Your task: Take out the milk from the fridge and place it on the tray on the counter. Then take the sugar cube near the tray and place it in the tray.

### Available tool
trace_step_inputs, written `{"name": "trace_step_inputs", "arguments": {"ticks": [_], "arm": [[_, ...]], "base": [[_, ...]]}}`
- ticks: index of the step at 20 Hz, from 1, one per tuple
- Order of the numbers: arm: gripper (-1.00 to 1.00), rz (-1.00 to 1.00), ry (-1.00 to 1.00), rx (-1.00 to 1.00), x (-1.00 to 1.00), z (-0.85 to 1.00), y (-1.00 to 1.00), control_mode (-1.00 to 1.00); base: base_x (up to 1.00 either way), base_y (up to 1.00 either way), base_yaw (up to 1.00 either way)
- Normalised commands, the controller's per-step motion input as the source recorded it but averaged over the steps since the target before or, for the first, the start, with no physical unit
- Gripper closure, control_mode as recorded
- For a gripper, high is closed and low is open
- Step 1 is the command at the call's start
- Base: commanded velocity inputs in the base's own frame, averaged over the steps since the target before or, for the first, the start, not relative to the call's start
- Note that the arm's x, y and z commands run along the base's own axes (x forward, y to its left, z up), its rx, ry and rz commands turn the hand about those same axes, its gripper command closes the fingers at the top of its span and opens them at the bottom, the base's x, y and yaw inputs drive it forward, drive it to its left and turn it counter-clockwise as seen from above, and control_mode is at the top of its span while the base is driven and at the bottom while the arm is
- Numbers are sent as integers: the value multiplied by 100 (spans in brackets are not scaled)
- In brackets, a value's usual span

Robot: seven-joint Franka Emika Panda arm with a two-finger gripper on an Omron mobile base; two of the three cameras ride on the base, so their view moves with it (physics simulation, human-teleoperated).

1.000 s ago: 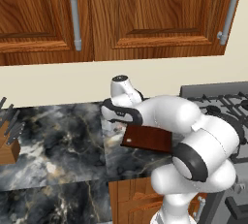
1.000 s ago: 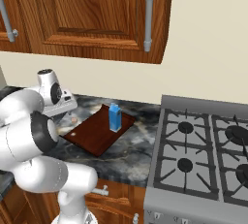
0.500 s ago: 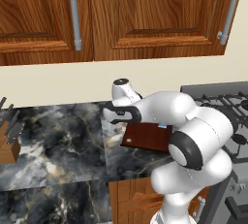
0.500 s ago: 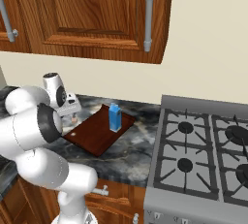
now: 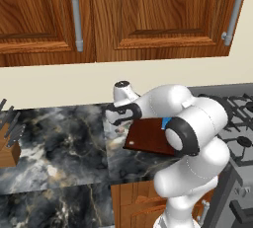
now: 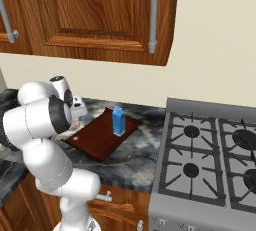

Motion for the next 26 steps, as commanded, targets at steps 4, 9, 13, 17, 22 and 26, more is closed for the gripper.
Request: {"name": "trace_step_inputs", "arguments": {"ticks": [4,9,13,17,22,26], "arm": [[-100,-4,0,0,13,-15,0,-100],[-100,-1,0,1,9,-19,0,-100],[-100,-1,0,2,15,-21,0,-100],[-100,-1,0,2,22,-18,0,-100],[-100,-1,0,0,18,-6,0,-100],[-100,-1,0,0,16,0,0,-100]], "base": [[0,0,0],[0,0,0],[0,0,0],[0,0,0],[0,0,0],[0,0,0]]}}
